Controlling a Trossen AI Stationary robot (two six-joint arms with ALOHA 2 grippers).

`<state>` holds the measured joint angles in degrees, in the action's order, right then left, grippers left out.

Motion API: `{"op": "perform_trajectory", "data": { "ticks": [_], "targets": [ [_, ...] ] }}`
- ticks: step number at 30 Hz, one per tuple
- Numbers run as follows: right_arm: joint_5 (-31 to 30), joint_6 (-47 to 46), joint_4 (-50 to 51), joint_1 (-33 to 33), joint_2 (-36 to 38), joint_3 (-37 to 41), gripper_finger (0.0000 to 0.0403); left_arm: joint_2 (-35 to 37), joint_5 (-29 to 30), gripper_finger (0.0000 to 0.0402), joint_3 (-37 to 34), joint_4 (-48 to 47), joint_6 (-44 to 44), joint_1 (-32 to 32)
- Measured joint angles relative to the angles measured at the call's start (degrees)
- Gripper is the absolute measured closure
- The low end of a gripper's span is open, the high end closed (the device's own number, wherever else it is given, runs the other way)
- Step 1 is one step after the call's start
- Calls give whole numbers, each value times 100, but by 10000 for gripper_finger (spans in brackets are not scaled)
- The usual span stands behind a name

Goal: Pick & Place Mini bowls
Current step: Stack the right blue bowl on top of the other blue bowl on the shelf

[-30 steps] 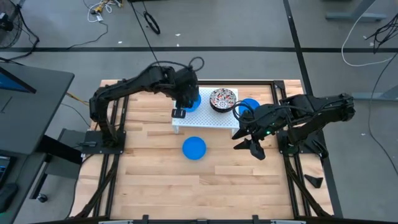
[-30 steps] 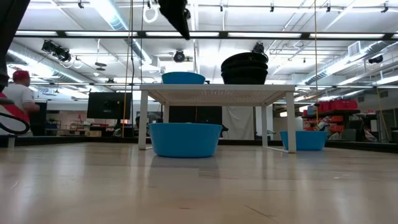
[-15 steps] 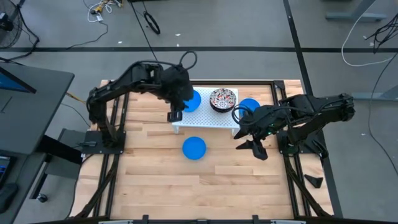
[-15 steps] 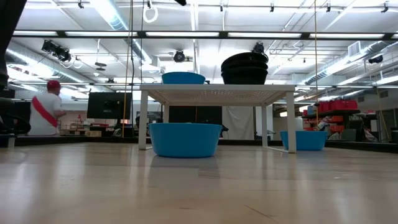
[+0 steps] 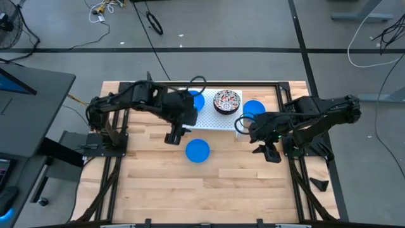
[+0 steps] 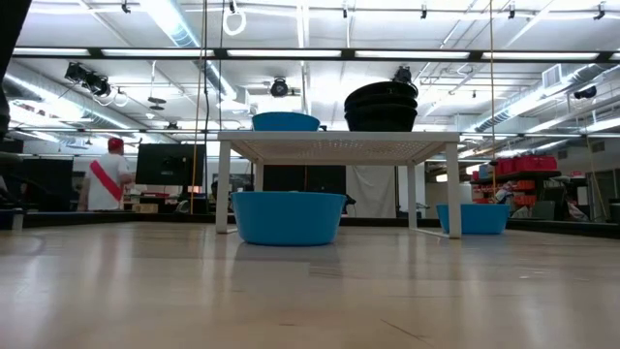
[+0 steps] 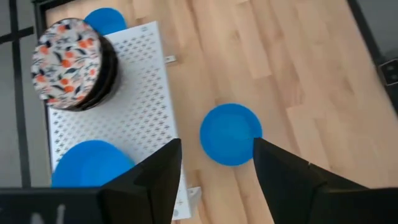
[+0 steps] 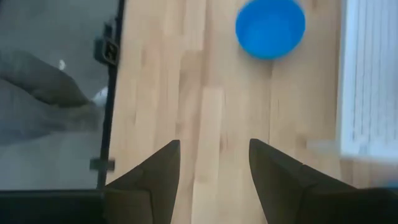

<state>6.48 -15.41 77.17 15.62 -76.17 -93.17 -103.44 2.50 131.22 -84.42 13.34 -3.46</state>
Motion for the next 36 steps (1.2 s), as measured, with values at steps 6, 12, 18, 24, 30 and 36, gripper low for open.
{"op": "perform_trajectory", "data": {
  "ticks": [6,12,18,24,30,36],
  "targets": [
    [0,-332,708,0,1,0,211,-2,0,199,-2,7,-498,-389],
    [0,-804,904,52,1,0,211,-2,1,199,-2,13,-1286,-755],
    [-393,-1146,1046,-67,1,0,200,-4,2,202,-4,87,-2002,-963],
    [-560,-1048,1277,-750,57,45,151,-4,2,202,-7,84,-2196,-1080],
    [-745,-1005,1284,-1806,89,156,118,-4,4,202,-7,83,-2213,-1121],
    [-1030,-1136,1246,-2846,95,197,119,-5,53,202,-7,83,-2176,-1124]
  ]
}}
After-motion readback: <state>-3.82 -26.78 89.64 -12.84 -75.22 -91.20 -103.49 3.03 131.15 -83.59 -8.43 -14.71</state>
